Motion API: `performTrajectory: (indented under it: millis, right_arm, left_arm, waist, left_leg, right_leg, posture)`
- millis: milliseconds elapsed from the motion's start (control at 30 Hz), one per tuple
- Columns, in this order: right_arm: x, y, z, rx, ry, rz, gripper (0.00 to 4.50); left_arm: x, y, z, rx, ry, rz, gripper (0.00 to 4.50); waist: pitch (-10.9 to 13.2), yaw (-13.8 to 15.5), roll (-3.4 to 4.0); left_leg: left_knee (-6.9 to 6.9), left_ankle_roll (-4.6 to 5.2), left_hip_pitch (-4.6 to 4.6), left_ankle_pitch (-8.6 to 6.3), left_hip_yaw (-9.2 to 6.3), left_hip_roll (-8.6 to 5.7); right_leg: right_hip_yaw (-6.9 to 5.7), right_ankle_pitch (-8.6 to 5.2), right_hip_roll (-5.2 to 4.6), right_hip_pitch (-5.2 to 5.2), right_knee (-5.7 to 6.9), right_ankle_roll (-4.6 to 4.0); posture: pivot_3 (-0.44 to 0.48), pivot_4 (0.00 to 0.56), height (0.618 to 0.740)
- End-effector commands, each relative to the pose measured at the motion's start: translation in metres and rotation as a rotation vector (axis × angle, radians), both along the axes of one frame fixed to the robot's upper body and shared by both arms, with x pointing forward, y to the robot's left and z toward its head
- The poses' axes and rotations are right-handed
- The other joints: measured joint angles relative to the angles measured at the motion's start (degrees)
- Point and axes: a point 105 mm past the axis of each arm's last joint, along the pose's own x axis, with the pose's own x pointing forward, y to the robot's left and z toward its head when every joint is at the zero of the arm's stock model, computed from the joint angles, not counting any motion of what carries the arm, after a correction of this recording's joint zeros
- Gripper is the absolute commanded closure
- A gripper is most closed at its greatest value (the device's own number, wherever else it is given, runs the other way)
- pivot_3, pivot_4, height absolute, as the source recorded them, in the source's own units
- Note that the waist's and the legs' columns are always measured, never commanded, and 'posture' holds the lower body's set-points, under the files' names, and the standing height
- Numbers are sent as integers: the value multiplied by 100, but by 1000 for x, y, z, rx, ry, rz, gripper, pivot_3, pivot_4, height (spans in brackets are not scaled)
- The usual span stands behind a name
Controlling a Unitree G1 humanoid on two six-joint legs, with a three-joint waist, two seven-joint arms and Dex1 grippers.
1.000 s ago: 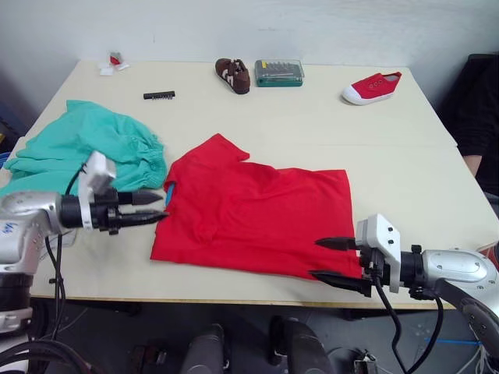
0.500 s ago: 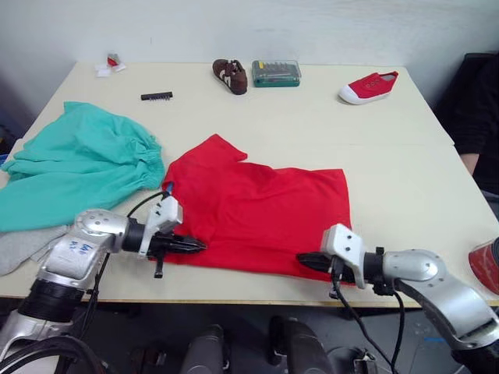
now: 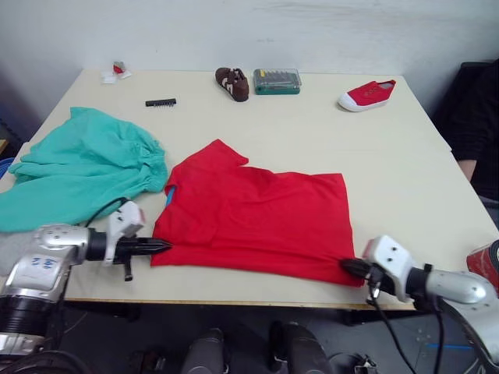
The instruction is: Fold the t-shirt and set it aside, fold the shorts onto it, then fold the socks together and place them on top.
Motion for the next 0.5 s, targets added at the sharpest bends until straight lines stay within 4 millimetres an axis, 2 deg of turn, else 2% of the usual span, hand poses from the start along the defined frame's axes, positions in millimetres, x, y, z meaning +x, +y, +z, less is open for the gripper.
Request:
performTrajectory:
  millis: [33,100,200,333,500]
  right_arm:
    - [-2,18,28,81,-63,56,4500]
    - [-3,32,36,118,-78,102,4500]
    - [-4,49,40,151,-77,152,4500]
    - [-1,64,29,132,-63,191,4500]
    - [0,60,-1,12,-22,188,4500]
  left_arm:
    - [0,-16,27,-143,-22,-30,4469]
    - [0,-32,44,-234,-24,-78,4469]
    - [1,-47,54,-256,-35,-128,4469]
    - [13,-56,34,-120,-53,-158,4469]
    - [43,-52,3,30,-75,-89,4469]
  waist:
    - [6,0,10]
    - [9,-1,12]
    - [9,-1,13]
    - [11,0,16]
    - [12,7,15]
  left_leg:
    - [0,-3,-2,-1,0,0]
    - [0,-8,-6,-4,-1,1]
    - [0,-8,-9,-1,-4,3]
    - [-2,-3,-10,2,-2,3]
    - [0,3,-14,1,5,1]
  right_leg:
    - [1,0,0,-2,1,0]
    - [1,0,0,-5,2,0]
    - [-2,-1,6,-5,1,-2]
    - [-4,-4,13,-6,-3,-3]
    - [-4,-4,18,-8,-5,-1]
  posture:
    - [0,150,740]
    - [0,150,740]
    - [0,150,740]
    - [0,150,740]
    - [0,150,740]
